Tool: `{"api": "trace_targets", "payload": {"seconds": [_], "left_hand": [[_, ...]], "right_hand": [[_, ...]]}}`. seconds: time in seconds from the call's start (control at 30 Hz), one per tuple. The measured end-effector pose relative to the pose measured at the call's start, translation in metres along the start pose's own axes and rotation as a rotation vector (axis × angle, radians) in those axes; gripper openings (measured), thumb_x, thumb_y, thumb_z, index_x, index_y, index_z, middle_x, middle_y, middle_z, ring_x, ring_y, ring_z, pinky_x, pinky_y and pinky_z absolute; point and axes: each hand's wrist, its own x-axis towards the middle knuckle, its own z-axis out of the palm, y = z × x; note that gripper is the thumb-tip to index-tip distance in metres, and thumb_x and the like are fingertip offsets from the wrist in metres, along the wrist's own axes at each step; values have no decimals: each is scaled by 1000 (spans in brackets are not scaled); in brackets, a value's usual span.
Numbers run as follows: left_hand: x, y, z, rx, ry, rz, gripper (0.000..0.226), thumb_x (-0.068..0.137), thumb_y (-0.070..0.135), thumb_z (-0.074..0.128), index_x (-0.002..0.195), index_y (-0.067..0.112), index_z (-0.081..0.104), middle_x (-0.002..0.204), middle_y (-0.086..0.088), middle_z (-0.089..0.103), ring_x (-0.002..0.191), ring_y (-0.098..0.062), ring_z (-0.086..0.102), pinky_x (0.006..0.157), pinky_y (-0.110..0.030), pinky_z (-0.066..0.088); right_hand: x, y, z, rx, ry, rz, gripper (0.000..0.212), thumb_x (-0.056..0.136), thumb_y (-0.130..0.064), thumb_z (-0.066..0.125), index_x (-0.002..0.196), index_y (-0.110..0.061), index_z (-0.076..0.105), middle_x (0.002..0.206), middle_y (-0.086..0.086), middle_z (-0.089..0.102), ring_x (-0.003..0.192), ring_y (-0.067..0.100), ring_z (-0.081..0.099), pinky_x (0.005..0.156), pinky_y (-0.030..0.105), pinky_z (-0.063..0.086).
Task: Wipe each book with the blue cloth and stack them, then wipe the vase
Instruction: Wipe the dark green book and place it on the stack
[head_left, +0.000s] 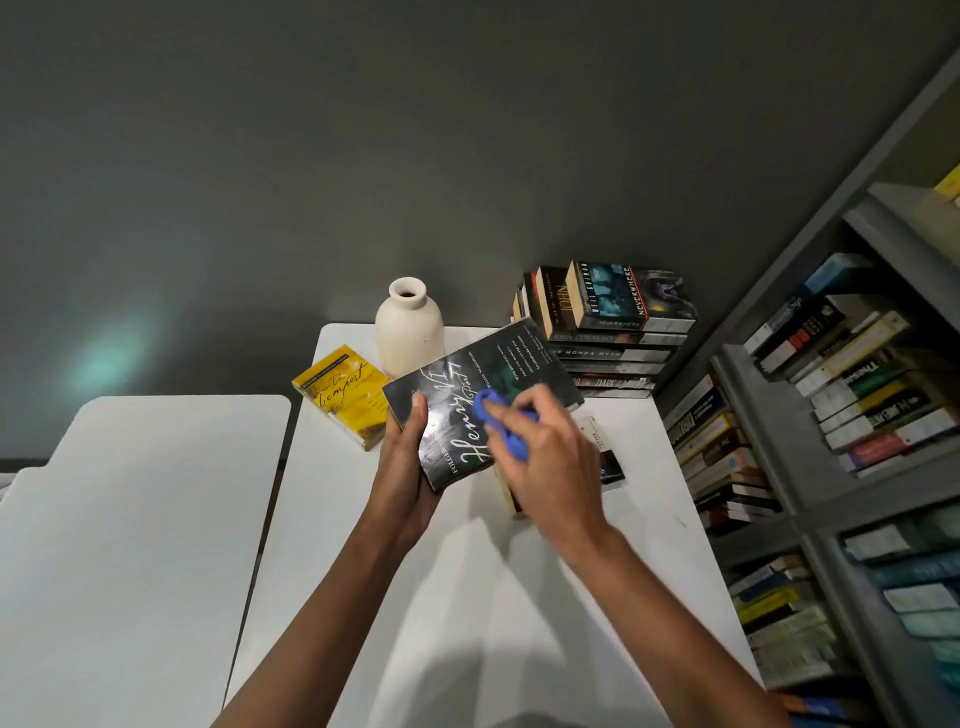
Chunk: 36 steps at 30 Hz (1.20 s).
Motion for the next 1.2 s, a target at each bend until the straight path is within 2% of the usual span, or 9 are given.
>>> {"api": "trace_targets", "payload": {"seconds": [0.07, 0.2, 0.27, 0.43, 0.6, 0.77, 0.93, 1.1, 1.2], "left_hand": [[-1, 1, 3, 21, -26, 13, 47, 101, 34, 44, 145, 20, 40, 134, -12, 61, 115, -32, 64, 88, -52, 55], [-2, 2, 4, 48, 44, 44, 52, 99, 38, 47, 142, 9, 44, 120, -13, 66, 95, -24, 71, 69, -33, 59], [-4, 5, 2, 107, 55, 40, 53, 96, 42, 48, 140, 13, 47, 124, -13, 66, 98, -27, 70, 67, -35, 58], [-8, 10, 1, 237, 58, 35, 39, 100, 40, 46, 135, 24, 50, 118, -5, 70, 89, -29, 73, 59, -47, 57], [-7, 10, 1, 214, 44, 40, 53, 91, 43, 52, 136, 16, 52, 121, -14, 68, 94, -28, 72, 64, -38, 58], [-11, 9, -1, 297, 35, 11, 49, 90, 46, 51, 134, 24, 51, 116, -8, 71, 90, -33, 73, 61, -49, 57], [-9, 12, 1, 278, 37, 23, 47, 94, 42, 50, 136, 21, 52, 120, -11, 69, 97, -31, 71, 70, -49, 59], [-9, 11, 4, 321, 49, 24, 39, 99, 39, 47, 134, 23, 52, 115, -10, 71, 90, -34, 72, 59, -46, 57], [-10, 10, 4, 282, 36, 27, 39, 99, 36, 46, 133, 19, 54, 116, -13, 70, 90, -29, 73, 62, -39, 57]], "right_hand": [[11, 2, 0, -26, 43, 51, 24, 81, -26, 73, 105, -21, 72, 88, -1, 52, 71, 18, 55, 48, 33, 51], [-9, -29, 12, 27, -70, -134, 26, 81, -26, 67, 107, -24, 70, 87, -1, 54, 72, 19, 56, 52, 32, 51], [-14, -20, 4, 53, -115, -154, 27, 80, -27, 68, 107, -26, 71, 87, -2, 54, 72, 18, 56, 54, 28, 49], [23, 20, -6, -75, 12, 85, 22, 83, -25, 72, 104, -20, 72, 90, -2, 53, 70, 16, 53, 47, 24, 41], [4, -17, 11, -1, -93, -160, 29, 80, -23, 74, 108, -21, 71, 88, -1, 55, 71, 18, 56, 53, 30, 51], [28, 11, 3, -37, 31, 94, 23, 82, -24, 73, 104, -19, 73, 91, 0, 55, 72, 19, 56, 51, 31, 53], [19, -17, 17, -49, -50, -104, 25, 81, -26, 71, 106, -22, 70, 90, 0, 55, 73, 19, 56, 51, 34, 53], [34, -2, 14, -43, 76, 99, 22, 80, -23, 74, 102, -19, 72, 89, 2, 55, 73, 22, 58, 49, 35, 53], [24, -21, 22, -64, -27, -85, 24, 81, -26, 73, 105, -21, 70, 91, 1, 55, 74, 21, 57, 51, 36, 54]]}}
